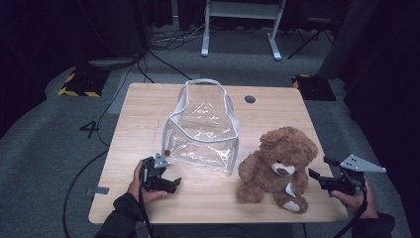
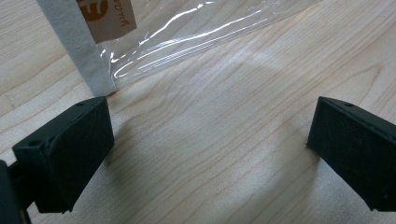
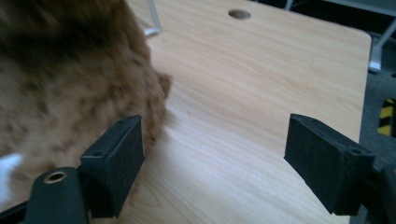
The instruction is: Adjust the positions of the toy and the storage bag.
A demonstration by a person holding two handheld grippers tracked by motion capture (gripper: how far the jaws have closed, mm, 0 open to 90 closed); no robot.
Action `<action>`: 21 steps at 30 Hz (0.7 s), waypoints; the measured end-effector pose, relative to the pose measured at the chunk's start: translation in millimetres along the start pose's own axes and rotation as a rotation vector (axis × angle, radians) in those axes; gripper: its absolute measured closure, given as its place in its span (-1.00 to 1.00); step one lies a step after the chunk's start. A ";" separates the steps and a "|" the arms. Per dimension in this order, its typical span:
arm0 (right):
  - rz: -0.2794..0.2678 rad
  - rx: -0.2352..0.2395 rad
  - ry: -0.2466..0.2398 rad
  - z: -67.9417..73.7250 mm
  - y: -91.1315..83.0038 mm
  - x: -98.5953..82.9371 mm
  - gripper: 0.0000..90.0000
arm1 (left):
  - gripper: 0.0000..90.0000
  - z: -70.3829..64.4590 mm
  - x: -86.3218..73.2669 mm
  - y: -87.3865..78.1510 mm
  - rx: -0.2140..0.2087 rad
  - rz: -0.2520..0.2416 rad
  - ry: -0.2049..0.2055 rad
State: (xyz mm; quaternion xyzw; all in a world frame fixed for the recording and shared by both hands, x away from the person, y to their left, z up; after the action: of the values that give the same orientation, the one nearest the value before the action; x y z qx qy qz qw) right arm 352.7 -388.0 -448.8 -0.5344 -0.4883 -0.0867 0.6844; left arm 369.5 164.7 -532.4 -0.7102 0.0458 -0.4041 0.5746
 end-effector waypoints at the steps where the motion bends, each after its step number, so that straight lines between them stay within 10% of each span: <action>1: 0.000 0.000 0.000 0.0 0.0 0.0 -0.56 | -0.99 0.0 0.0 0.0 0.000 0.000 0.000; 21: -0.023 0.199 -0.144 44.2 6.5 38.0 -0.58 | -0.99 0.1 -0.1 0.1 -0.003 0.000 -0.004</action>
State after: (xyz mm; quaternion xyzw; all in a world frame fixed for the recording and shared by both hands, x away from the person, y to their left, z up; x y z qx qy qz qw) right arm 350.7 -333.9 -426.2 -0.4631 -0.5483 -0.0072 0.6963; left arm 369.5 164.7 -532.5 -0.7118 0.0453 -0.4027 0.5736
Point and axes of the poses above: each handheld gripper's, and its own axes: y roughly forward along the jaws, x roughly out of its top, z roughly to its left, the point moved 3 cm from there along y, roughly forward along the jaws, and after that the axes turned 10 degrees about z, right-handed, at the moved point
